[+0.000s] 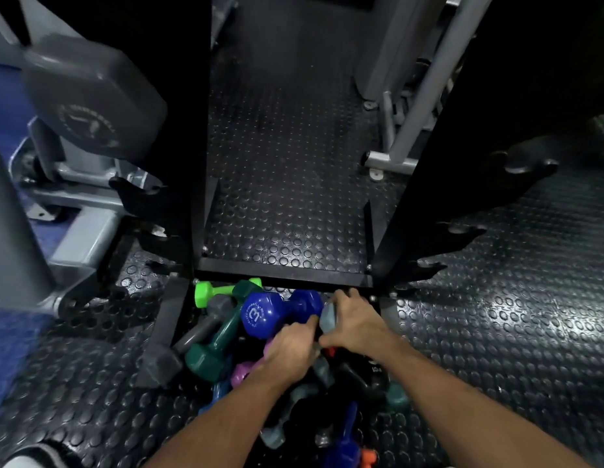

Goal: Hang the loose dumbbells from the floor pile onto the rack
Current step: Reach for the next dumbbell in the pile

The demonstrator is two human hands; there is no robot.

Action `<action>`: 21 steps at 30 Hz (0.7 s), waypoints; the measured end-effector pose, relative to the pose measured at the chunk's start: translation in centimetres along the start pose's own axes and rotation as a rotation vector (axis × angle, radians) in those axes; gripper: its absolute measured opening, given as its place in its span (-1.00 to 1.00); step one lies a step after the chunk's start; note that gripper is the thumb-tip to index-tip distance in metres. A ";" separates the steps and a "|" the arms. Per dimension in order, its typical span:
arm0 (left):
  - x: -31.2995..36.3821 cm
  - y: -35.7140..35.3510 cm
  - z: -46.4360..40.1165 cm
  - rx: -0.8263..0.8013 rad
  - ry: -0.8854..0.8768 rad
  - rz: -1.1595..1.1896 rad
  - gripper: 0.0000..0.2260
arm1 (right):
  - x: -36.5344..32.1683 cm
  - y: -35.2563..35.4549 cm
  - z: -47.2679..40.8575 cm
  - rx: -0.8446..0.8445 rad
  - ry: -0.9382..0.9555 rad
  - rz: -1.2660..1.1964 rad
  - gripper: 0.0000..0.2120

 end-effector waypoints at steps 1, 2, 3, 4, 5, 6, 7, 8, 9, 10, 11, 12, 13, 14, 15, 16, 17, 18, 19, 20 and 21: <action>-0.1 0.4 0.5 0.019 0.014 0.045 -0.61 | -1.2 0.2 0.5 0.004 0.046 0.054 -0.21; -0.4 0.7 0.7 0.047 0.019 0.091 -0.59 | -2.4 0.4 1.0 0.002 0.076 0.097 -0.21; -0.6 1.2 1.2 0.074 0.028 0.124 -0.56 | -3.4 0.6 1.6 -0.001 0.088 0.138 -0.21; -0.6 1.8 1.8 0.112 0.032 0.129 -0.54 | -4.1 0.9 2.1 -0.004 0.090 0.182 -0.19; -0.6 2.4 2.2 0.141 0.045 0.126 -0.54 | -4.7 1.0 2.6 -0.002 0.098 0.226 -0.14; -0.5 2.8 2.6 0.149 0.062 0.157 -0.56 | -5.2 1.2 3.0 0.004 0.113 0.267 -0.10; -0.4 3.2 3.1 0.145 0.078 0.229 -0.61 | -5.8 1.4 3.5 0.016 0.140 0.303 -0.08; -0.5 3.8 3.2 0.150 0.093 0.298 -0.67 | -6.5 1.6 4.0 0.030 0.182 0.337 -0.07; -0.8 4.7 3.6 0.168 0.105 0.355 -0.73 | -7.5 2.0 4.6 0.038 0.241 0.368 -0.08; -1.3 5.3 3.7 0.178 0.115 0.405 -0.76 | -8.6 2.4 5.2 0.043 0.312 0.394 -0.09; -1.8 6.0 3.9 0.188 0.101 0.446 -0.75 | -10.0 3.0 6.0 0.052 0.393 0.423 -0.10; -2.3 6.1 4.2 0.176 0.094 0.485 -0.71 | -11.1 3.8 6.9 0.066 0.469 0.452 -0.11; -2.1 6.5 4.8 0.156 0.070 0.516 -0.66 | -12.0 5.1 7.7 0.087 0.522 0.470 -0.12; -1.6 7.3 5.5 0.120 0.060 0.565 -0.62 | -12.5 6.4 8.3 0.105 0.547 0.470 -0.13; -1.2 8.0 6.1 0.106 0.070 0.637 -0.61 | -12.6 7.7 8.5 0.107 0.543 0.451 -0.13; -0.5 9.0 6.5 0.095 0.078 0.710 -0.60 | -12.6 9.2 8.5 0.098 0.516 0.405 -0.13; 0.1 9.5 6.8 0.080 0.080 0.757 -0.58 | -12.4 10.6 8.6 0.085 0.474 0.341 -0.14; 0.5 10.1 7.0 0.061 0.074 0.768 -0.55 | -12.3 12.2 8.6 0.095 0.432 0.271 -0.14; 0.9 10.9 7.0 0.055 0.054 0.771 -0.56 | -12.2 13.8 8.4 0.128 0.398 0.215 -0.17; 1.2 12.0 7.4 0.063 0.044 0.758 -0.59 | -12.4 15.3 8.4 0.165 0.374 0.181 -0.21; 1.5 13.6 7.8 0.084 0.037 0.767 -0.61 | -12.7 16.6 8.4 0.195 0.364 0.156 -0.25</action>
Point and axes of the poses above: each hand's wrist, its own z-axis away from the middle knuckle, its own y-axis out of the back of the hand, x = y × z, the point moved 9 cm from there along -z, towards the middle knuckle, and after that the axes turned 14 degrees about x, right-handed, at the moved point
